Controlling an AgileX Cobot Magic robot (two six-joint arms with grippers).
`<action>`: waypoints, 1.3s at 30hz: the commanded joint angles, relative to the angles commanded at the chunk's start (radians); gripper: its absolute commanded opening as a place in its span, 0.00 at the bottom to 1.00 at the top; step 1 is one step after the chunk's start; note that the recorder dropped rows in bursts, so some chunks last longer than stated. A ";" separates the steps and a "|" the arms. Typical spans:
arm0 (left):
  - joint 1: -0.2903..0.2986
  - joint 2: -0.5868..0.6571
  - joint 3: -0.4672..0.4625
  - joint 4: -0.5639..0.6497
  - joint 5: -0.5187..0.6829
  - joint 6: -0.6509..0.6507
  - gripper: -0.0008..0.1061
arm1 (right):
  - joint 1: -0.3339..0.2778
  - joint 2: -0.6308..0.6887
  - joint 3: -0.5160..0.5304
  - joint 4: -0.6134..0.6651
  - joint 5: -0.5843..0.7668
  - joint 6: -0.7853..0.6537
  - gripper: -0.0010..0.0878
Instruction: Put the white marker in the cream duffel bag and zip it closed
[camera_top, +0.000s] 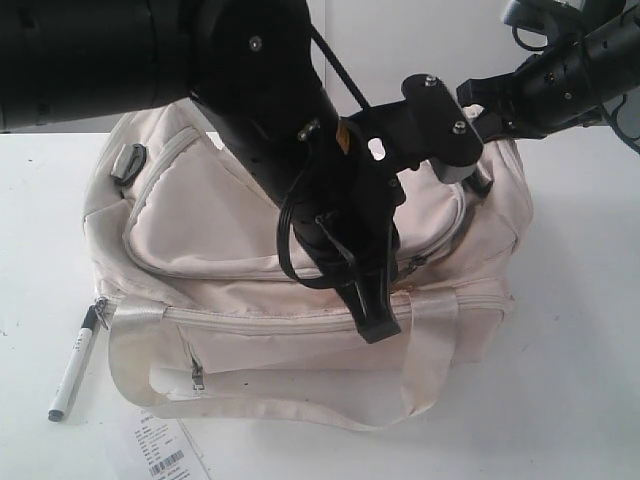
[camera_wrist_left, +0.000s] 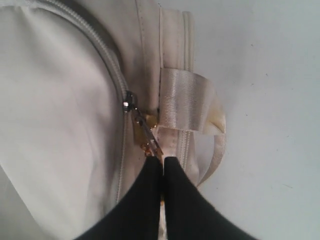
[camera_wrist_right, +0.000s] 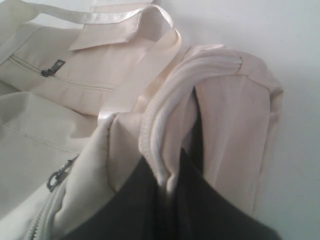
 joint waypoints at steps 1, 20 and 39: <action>0.000 0.000 0.000 0.000 0.000 0.000 0.01 | 0.000 0.000 0.000 0.000 0.000 0.000 0.01; 0.000 0.000 0.000 0.000 -0.030 -0.003 0.01 | 0.000 0.000 0.000 0.000 0.010 0.000 0.12; 0.000 0.000 0.000 0.000 -0.048 -0.008 0.01 | -0.002 -0.354 0.154 -0.212 0.317 0.203 0.67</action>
